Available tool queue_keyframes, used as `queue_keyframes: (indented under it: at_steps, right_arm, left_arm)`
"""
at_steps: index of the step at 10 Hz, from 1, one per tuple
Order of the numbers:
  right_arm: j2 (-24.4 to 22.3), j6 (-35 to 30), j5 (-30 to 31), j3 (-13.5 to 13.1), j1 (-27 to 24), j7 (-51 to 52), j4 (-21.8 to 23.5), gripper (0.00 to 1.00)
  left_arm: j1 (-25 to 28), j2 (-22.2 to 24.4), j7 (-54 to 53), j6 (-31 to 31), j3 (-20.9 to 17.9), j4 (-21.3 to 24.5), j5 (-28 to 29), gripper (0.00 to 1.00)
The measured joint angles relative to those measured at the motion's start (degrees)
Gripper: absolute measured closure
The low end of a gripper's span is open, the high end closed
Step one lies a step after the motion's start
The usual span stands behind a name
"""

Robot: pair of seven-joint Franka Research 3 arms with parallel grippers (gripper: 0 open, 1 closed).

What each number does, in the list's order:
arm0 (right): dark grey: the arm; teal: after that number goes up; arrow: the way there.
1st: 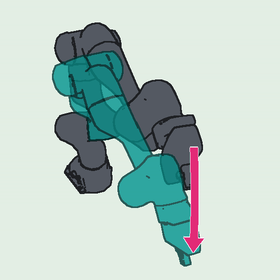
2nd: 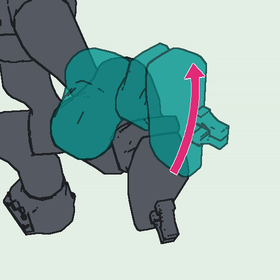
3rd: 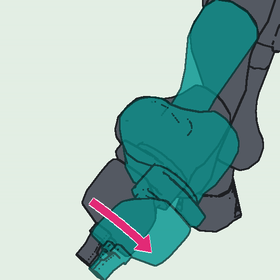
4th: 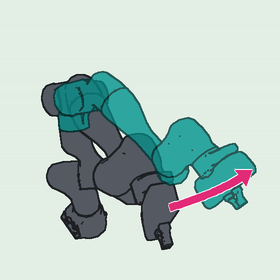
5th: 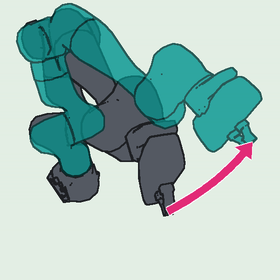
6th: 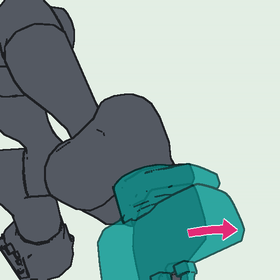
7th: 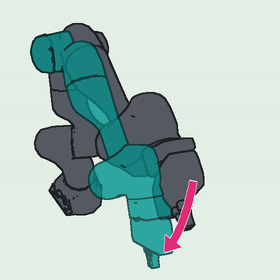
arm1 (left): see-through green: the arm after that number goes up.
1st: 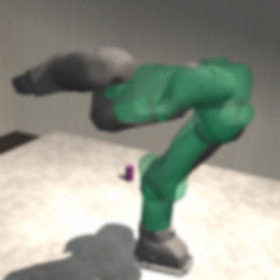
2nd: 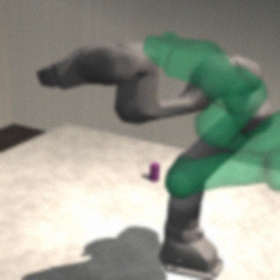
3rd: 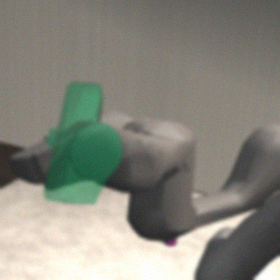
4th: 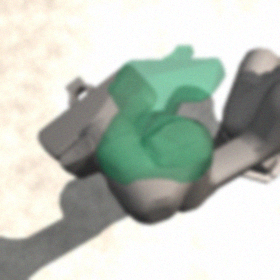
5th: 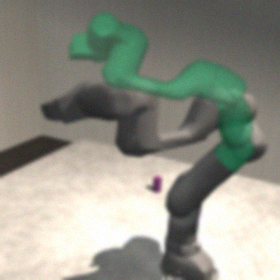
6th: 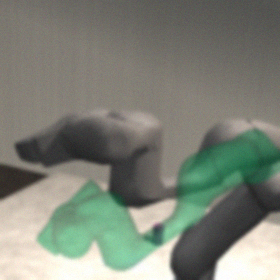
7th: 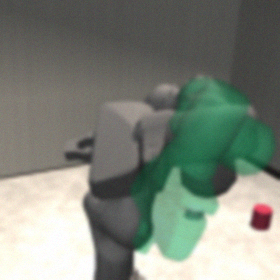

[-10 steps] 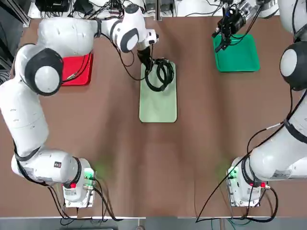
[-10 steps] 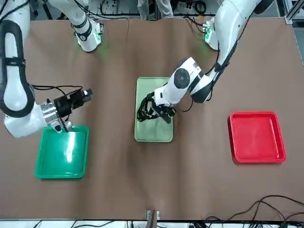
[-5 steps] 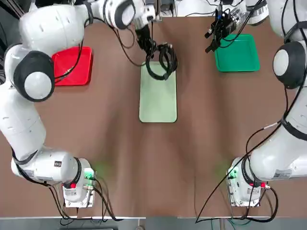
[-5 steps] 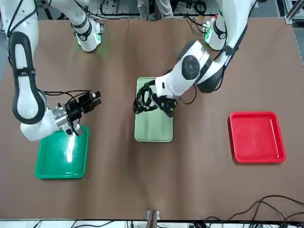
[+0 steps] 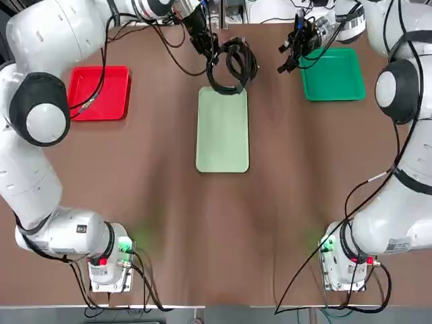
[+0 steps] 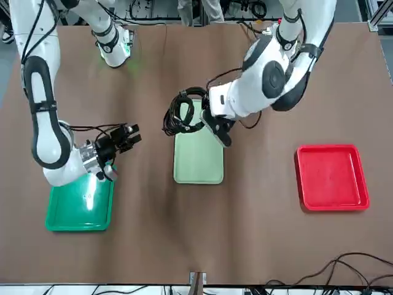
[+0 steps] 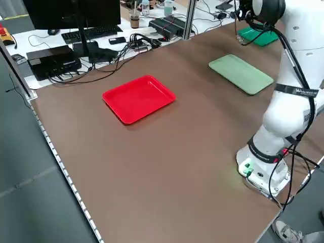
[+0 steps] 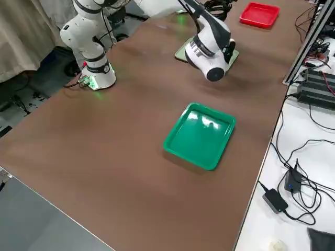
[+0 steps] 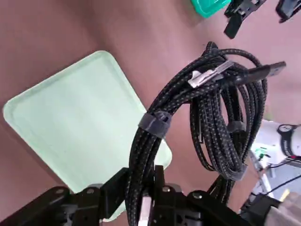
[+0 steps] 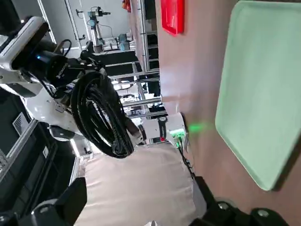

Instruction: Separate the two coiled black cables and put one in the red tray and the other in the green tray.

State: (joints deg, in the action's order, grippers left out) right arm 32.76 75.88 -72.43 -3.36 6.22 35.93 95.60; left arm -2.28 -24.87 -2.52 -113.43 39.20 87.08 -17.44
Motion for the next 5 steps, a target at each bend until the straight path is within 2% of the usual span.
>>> queue_keyframes:
  at_steps: [2, 5]
  right_arm:
    - [0.0, 0.5, -3.3, 0.0, 2.2, 0.0, 0.0, 0.0]
    - [0.1, 1.9, -4.9, 0.1, 5.0, 0.0, 0.4, 0.0]
  left_arm:
    - [0.0, 0.0, -0.3, 0.0, 0.0, -0.1, -3.1, 0.73]
    - [-0.8, -0.2, 0.3, -0.3, 0.0, -0.9, -3.9, 0.73]
